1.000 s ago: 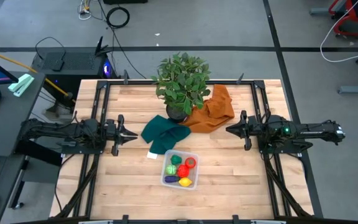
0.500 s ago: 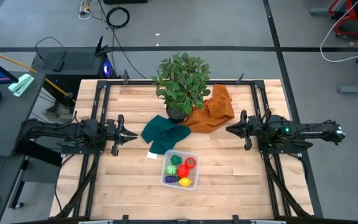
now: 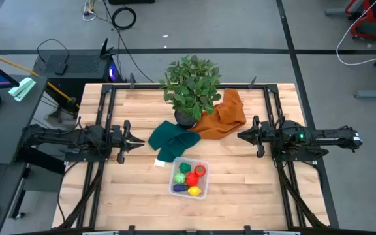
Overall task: Pick and placing Produce into tupperware
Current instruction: Return to Home Position
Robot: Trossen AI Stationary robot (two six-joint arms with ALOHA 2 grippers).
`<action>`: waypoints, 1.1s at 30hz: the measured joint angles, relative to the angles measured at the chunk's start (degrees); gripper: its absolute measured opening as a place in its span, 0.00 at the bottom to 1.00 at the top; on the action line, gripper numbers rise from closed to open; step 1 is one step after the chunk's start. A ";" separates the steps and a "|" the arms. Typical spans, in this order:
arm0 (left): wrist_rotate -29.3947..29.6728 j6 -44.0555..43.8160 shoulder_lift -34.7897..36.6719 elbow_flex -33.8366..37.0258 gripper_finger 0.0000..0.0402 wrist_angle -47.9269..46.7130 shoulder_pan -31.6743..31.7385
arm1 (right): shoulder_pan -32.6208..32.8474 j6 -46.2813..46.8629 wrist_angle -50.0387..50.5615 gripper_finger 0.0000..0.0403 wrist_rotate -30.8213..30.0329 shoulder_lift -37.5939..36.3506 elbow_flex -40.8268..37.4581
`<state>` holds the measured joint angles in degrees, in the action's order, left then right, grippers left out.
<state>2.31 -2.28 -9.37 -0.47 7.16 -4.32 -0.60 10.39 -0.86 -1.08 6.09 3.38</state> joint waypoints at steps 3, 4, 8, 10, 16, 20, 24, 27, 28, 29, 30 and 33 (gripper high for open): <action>0.00 0.00 0.00 0.00 0.13 -0.02 0.00 | 0.00 0.00 0.00 0.00 0.02 0.00 0.00; 0.02 0.00 0.00 0.00 0.13 0.00 0.00 | 0.00 0.00 0.00 0.00 0.04 0.00 0.00; 0.01 0.01 0.00 0.00 0.13 0.00 0.00 | 0.00 0.00 0.01 0.00 0.09 0.00 0.00; 0.01 0.02 0.00 0.00 0.14 0.00 0.00 | 0.00 0.00 0.00 0.00 0.11 0.00 0.00; 0.02 0.02 0.00 0.00 0.15 0.00 0.00 | 0.00 -0.01 0.02 0.00 0.11 0.00 0.00; 0.02 0.02 0.00 0.00 0.14 0.00 0.00 | 0.00 0.00 0.02 0.00 0.11 0.00 0.00; 0.00 0.02 0.00 0.00 0.13 0.00 0.00 | 0.00 -0.01 0.02 0.00 0.11 0.00 0.00; 0.00 0.02 0.00 0.00 0.13 0.00 0.00 | 0.00 -0.02 0.02 0.00 0.11 0.00 0.00; 0.00 0.02 0.00 0.00 0.13 0.00 0.00 | 0.00 0.00 0.02 0.00 0.11 0.00 0.00; 0.00 0.02 0.00 0.00 0.14 0.00 0.00 | 0.00 -0.02 0.02 0.00 0.11 0.00 0.00; 0.00 0.02 0.00 0.00 0.14 0.00 0.00 | -0.02 0.00 0.02 0.00 0.11 0.00 0.00; 0.01 0.02 0.00 0.00 0.15 0.00 0.00 | 0.00 0.00 0.02 0.00 0.11 0.00 0.00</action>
<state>2.31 -2.26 -9.37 -0.47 7.16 -4.32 -0.60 10.39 -0.84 -0.97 6.09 3.38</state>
